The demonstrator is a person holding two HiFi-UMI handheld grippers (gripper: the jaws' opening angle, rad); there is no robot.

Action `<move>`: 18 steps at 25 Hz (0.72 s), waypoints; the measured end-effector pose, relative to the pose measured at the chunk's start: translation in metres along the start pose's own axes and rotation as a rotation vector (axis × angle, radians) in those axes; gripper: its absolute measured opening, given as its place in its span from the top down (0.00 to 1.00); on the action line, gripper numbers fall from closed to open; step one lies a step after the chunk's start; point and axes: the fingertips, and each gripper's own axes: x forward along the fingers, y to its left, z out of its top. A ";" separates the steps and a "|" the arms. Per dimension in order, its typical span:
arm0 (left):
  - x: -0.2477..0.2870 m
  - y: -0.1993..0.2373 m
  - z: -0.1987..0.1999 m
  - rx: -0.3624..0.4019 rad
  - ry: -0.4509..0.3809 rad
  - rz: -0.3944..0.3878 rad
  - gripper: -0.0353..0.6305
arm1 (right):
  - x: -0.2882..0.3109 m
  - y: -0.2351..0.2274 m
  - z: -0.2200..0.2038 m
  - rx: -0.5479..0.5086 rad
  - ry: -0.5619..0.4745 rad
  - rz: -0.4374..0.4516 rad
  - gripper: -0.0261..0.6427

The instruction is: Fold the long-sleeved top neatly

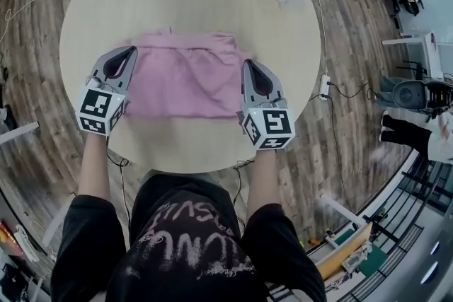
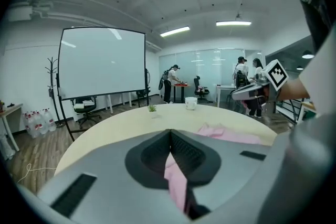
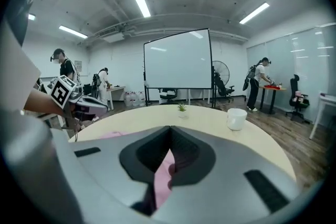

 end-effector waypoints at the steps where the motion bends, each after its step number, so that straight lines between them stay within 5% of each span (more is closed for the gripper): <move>1: -0.009 -0.004 0.003 -0.012 -0.016 0.014 0.93 | -0.009 0.001 0.003 0.012 -0.015 -0.006 0.95; 9: -0.086 -0.052 0.030 -0.049 -0.128 0.089 0.93 | -0.093 0.029 0.017 0.015 -0.094 -0.028 0.95; 18: -0.162 -0.133 0.028 -0.017 -0.144 0.108 0.93 | -0.189 0.062 0.019 0.005 -0.165 -0.012 0.95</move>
